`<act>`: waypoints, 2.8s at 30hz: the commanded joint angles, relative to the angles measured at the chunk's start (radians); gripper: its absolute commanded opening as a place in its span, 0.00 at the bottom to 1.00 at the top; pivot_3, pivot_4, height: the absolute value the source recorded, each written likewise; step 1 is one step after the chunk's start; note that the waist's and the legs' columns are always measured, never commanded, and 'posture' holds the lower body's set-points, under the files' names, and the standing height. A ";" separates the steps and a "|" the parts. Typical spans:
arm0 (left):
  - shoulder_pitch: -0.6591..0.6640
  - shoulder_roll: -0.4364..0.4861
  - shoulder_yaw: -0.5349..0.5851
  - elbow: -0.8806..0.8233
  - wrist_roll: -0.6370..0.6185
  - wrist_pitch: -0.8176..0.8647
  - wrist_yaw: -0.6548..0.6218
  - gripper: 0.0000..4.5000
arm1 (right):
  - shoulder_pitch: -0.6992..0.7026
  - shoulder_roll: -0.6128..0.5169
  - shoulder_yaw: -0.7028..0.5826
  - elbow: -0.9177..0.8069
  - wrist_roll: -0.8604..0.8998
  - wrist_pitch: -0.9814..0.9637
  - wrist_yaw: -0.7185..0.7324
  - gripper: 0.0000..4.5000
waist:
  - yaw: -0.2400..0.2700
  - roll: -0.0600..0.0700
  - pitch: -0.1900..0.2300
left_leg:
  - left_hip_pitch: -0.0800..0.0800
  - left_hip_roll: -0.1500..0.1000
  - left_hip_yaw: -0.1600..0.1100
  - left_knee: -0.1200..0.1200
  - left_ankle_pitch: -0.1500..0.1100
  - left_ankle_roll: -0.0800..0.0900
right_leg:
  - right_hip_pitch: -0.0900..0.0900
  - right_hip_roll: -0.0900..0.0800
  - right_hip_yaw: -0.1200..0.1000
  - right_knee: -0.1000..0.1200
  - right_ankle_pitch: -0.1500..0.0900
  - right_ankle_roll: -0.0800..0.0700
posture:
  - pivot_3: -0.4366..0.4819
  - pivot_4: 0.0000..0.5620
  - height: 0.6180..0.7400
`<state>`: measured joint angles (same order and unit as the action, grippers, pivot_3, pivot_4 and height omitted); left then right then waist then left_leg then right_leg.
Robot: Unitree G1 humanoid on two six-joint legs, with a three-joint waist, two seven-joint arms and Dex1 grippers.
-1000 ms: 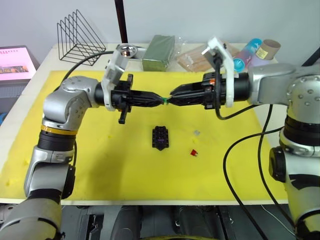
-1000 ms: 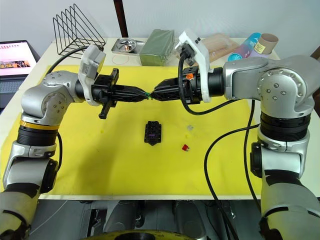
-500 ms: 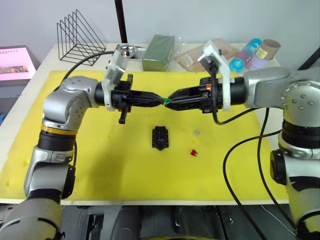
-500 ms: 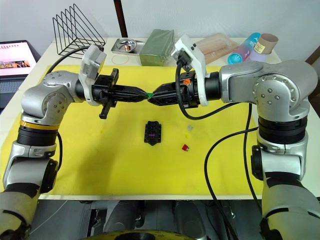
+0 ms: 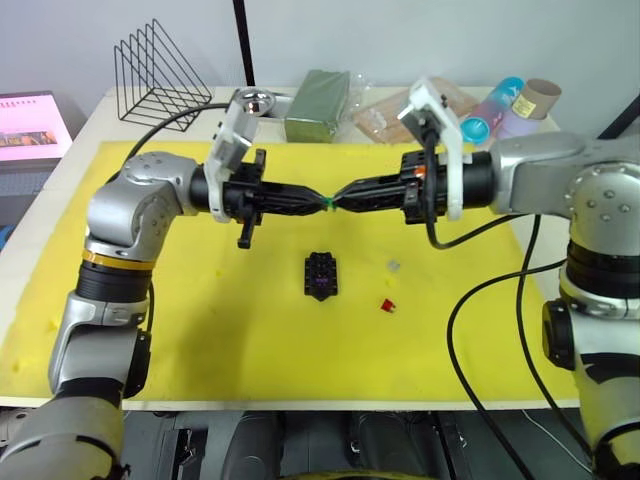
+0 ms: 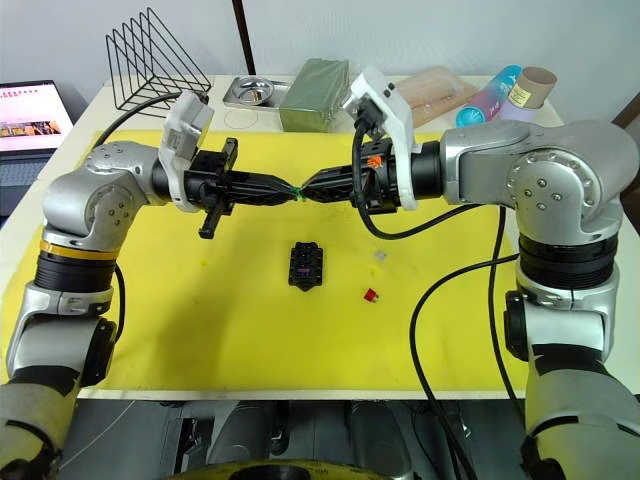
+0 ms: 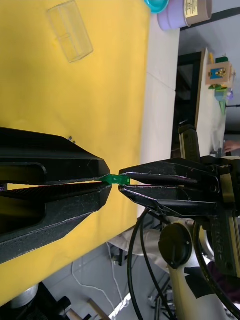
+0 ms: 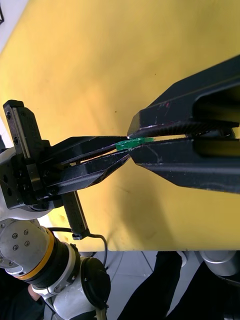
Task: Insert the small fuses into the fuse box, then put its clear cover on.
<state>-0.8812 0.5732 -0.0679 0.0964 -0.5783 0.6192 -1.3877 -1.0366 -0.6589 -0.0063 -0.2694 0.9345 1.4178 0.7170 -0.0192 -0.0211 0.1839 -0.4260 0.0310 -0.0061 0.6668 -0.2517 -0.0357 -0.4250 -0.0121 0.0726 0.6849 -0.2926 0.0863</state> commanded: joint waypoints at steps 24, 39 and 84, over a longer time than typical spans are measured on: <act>0.160 0.188 -0.176 0.017 0.267 -0.171 -0.055 0.99 | 0.197 -0.068 0.305 -0.071 -0.379 -0.578 0.238 0.00 | -0.021 0.000 0.000 | 0.000 0.000 0.000 -0.001 0.000 0.000 | -0.001 0.001 0.000 -0.001 0.000 0.000 | 0.48 0.27 1.00; 0.239 0.129 -0.184 -0.040 0.342 -0.221 0.055 0.99 | 0.300 0.002 0.393 -0.002 -0.538 -0.707 0.283 0.00 | -0.022 0.000 0.000 | 0.000 0.000 0.000 0.000 0.000 0.000 | -0.001 0.001 0.000 -0.001 0.000 0.000 | 0.48 0.27 1.00; 0.245 0.098 -0.179 -0.046 0.352 -0.263 0.104 0.99 | 0.294 0.058 0.402 0.064 -0.646 -0.722 0.344 0.00 | -0.022 0.000 0.000 | 0.000 0.000 0.000 0.000 0.000 0.000 | 0.000 0.001 0.000 0.000 0.000 0.000 | 0.48 0.27 1.00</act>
<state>-0.6218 0.6701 -0.2604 0.0685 -0.2273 0.3745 -1.2838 -0.7296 -0.6071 0.4153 -0.1751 0.2876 0.6922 1.0578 -0.0414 -0.0211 0.1840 -0.4258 0.0313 -0.0063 0.6664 -0.2518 -0.0356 -0.4254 -0.0114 0.0728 0.6849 -0.2927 0.0862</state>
